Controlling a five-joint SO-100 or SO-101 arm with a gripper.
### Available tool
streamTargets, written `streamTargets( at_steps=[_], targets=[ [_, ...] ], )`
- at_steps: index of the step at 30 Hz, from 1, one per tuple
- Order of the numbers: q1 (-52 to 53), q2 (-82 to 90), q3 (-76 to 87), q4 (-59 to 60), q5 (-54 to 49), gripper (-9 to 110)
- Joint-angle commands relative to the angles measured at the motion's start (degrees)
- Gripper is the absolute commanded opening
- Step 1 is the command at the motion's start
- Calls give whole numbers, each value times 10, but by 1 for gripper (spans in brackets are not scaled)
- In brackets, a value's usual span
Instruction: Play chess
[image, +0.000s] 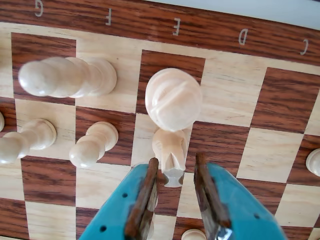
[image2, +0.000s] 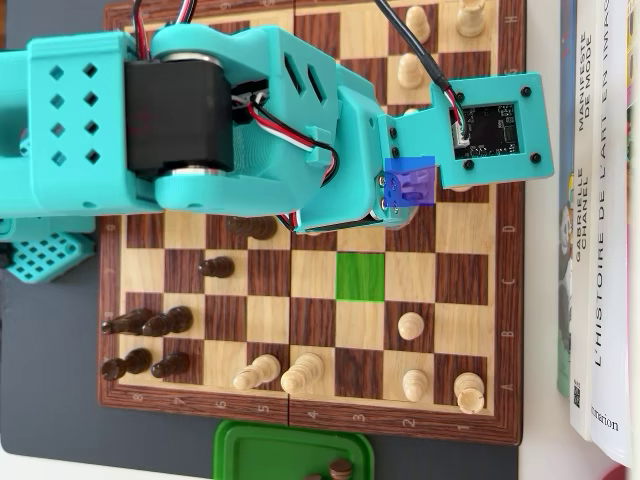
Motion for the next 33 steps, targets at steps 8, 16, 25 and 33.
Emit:
streamTargets(
  at_steps=[8, 16, 25, 33],
  targets=[
    [4, 1, -36, 0, -3, 12],
    [-1, -1, -35, 0, -3, 12],
    [-2, -26, -44, 0, -4, 12],
    [-2, -23, -44, 0, -4, 12]
  ],
)
